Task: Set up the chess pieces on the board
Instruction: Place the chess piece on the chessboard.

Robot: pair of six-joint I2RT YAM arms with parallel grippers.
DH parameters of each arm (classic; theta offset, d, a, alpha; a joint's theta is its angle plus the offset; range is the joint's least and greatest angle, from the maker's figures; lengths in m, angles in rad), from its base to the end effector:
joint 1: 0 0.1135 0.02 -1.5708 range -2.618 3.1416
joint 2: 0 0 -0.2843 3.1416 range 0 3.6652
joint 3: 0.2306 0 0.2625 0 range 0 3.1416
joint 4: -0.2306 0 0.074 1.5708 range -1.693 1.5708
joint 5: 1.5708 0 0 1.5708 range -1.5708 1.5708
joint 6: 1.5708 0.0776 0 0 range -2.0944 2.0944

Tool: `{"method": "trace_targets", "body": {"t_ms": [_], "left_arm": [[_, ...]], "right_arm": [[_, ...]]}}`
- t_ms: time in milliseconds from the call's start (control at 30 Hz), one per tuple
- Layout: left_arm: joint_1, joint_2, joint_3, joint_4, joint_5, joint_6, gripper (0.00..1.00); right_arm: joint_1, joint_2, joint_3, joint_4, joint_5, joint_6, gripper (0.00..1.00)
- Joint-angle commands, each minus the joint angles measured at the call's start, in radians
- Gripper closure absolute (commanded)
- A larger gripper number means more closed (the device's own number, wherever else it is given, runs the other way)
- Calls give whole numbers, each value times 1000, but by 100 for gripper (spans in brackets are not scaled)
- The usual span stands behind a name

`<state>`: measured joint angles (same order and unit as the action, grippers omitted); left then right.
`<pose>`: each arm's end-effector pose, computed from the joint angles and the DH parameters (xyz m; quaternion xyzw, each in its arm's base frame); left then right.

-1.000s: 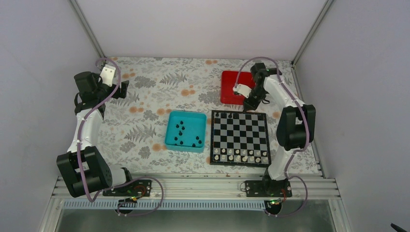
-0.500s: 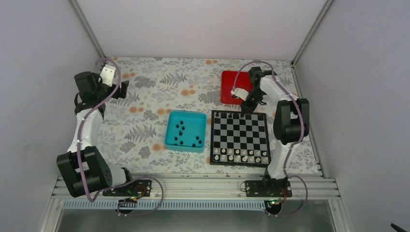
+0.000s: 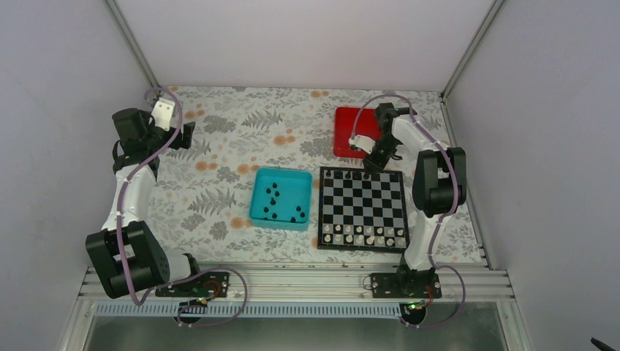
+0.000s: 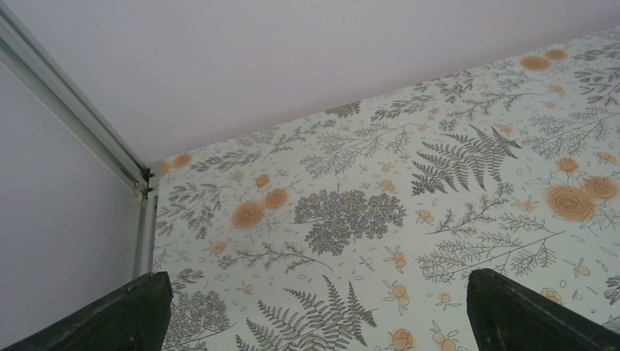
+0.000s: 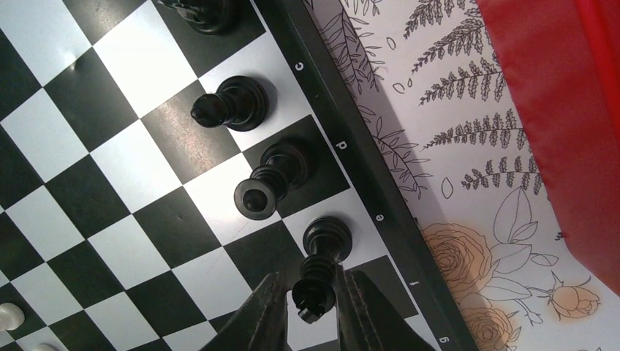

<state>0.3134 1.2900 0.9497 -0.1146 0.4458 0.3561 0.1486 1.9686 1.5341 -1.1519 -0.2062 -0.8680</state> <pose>0.3257 0.0704 0.2947 0.1347 0.8247 -0.0075 0.5493 0.3783 0.0727 0.1725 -0.4834 0.8693 0.0991 0.0290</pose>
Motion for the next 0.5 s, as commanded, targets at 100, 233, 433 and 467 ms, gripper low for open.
{"method": "trace_targets", "body": {"t_ms": [100,233,433,467], "left_arm": [[9,6,15,-1,21,1,0],[9,4,15,-1,20,-1,0],[9,4,17,0,23,-2,0],[9,2,17,-1,23,-2,0]], "right_arm": [[-6,-11,15,-6,-2,-1,70],[17,-64,100,-54,18,10,62],[242,-86,276,-135,88,62,59],[293,-85,292,-135,100,71,58]]}}
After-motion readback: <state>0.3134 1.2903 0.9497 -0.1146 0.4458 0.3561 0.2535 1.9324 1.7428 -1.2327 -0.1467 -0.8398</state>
